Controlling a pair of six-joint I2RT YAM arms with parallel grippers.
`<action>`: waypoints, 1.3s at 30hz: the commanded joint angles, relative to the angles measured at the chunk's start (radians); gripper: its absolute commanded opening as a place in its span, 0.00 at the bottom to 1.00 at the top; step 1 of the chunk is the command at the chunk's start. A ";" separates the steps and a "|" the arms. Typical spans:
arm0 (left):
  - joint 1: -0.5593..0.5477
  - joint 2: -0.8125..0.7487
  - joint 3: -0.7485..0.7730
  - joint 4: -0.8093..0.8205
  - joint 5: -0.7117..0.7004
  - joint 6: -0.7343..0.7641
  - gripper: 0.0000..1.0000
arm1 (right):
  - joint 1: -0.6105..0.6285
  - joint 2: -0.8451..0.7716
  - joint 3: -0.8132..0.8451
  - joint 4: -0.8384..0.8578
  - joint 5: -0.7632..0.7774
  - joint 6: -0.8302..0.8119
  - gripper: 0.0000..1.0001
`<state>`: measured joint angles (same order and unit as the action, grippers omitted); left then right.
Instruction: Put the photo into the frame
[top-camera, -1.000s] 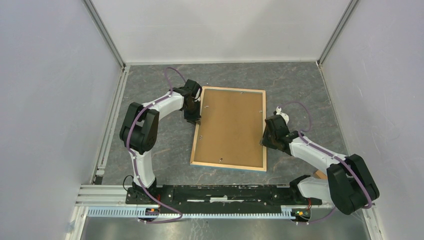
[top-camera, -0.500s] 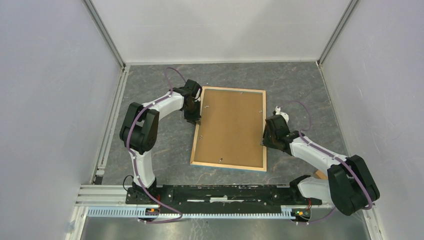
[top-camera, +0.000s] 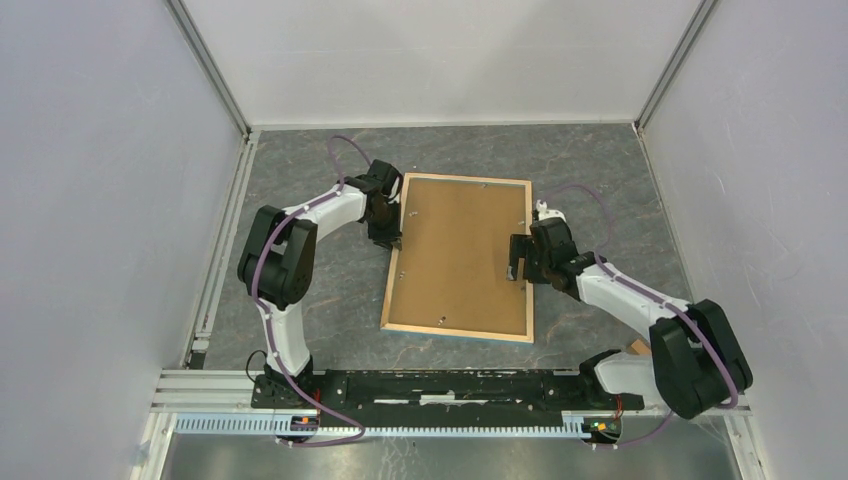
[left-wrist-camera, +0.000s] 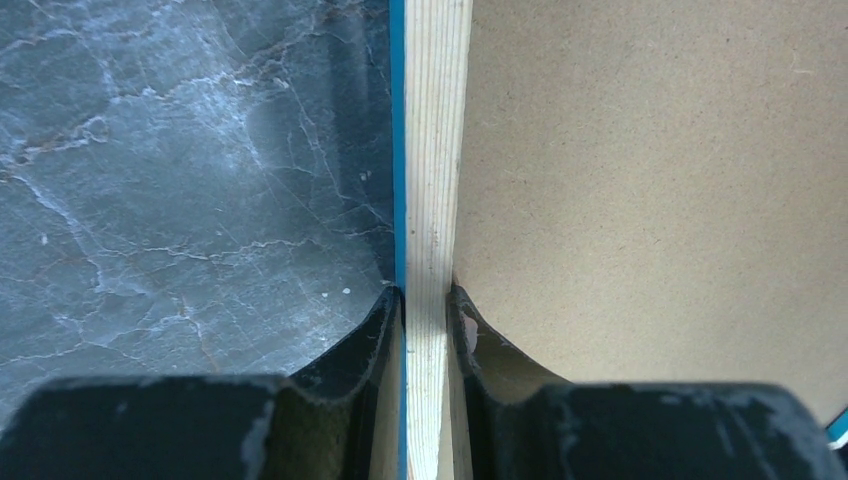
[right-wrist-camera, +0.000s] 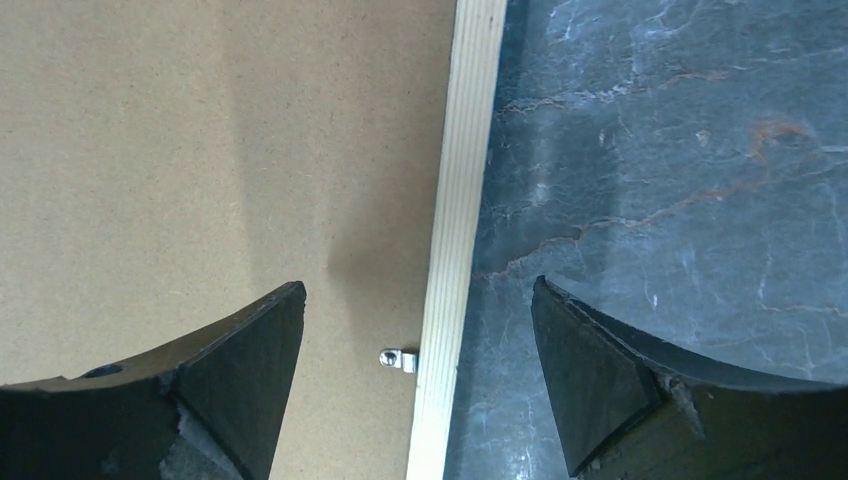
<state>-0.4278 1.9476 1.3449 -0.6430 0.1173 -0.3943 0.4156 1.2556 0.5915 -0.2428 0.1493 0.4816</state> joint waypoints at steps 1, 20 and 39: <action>-0.008 -0.045 -0.067 0.038 0.104 -0.078 0.02 | -0.007 0.070 0.040 0.059 -0.020 -0.024 0.89; -0.056 -0.253 -0.484 0.348 0.211 -0.370 0.02 | -0.007 0.359 0.292 0.117 -0.143 -0.178 0.86; -0.467 -0.496 -0.600 0.444 -0.028 -0.579 0.23 | 0.038 0.743 0.843 -0.001 -0.379 -0.281 0.87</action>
<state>-0.8284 1.5234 0.7467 -0.2409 -0.0292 -1.0565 0.3557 1.9648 1.3022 -0.2108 0.0406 0.1951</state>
